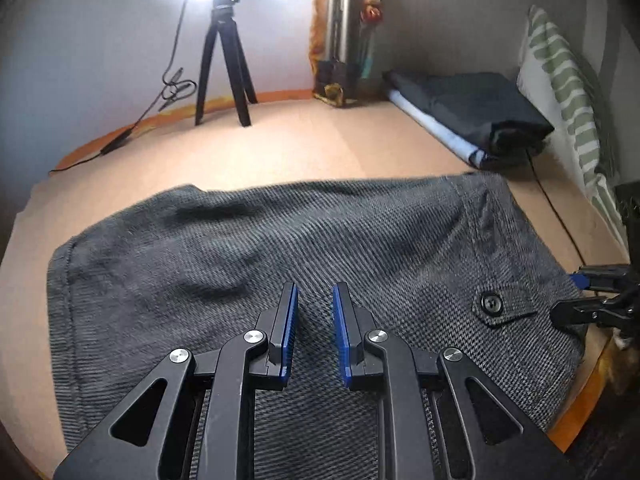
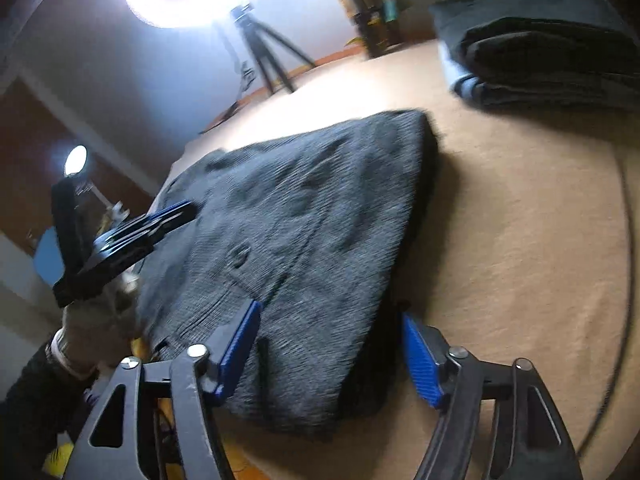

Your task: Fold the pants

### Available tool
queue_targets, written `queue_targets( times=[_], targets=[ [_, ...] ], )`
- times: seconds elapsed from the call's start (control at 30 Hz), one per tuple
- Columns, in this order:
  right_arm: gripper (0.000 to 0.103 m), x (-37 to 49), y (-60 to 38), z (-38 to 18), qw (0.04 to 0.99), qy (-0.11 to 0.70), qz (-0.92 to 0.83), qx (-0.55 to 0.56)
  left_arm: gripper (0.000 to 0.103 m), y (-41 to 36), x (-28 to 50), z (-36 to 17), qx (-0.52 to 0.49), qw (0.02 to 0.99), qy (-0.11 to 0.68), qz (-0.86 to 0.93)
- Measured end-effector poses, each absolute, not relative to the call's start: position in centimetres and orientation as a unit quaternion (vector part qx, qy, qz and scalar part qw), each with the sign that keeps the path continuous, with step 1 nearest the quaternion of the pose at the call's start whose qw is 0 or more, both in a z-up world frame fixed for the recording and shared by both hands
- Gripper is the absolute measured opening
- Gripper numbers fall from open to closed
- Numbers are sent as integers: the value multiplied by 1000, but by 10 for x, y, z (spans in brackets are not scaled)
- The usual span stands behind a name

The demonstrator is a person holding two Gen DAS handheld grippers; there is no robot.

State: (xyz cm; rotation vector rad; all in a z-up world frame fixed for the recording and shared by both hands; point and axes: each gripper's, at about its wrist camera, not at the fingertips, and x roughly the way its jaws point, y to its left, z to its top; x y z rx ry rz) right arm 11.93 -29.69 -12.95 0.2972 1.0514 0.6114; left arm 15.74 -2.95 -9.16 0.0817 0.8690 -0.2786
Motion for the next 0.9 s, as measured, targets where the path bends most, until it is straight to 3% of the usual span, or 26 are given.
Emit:
queue_targets(
  times=[0.17, 0.27, 0.9],
  targets=[
    [25, 125, -298, -136, 792, 508, 285, 181, 16, -35, 157, -106, 43, 890, 435, -132],
    [16, 129, -307, -139, 777, 510, 283, 237, 16, -35, 157, -108, 48, 892, 430, -131],
    [12, 118, -259, -53, 837, 422, 295, 185, 16, -30, 123, -103, 24, 896, 424, -129]
  ],
)
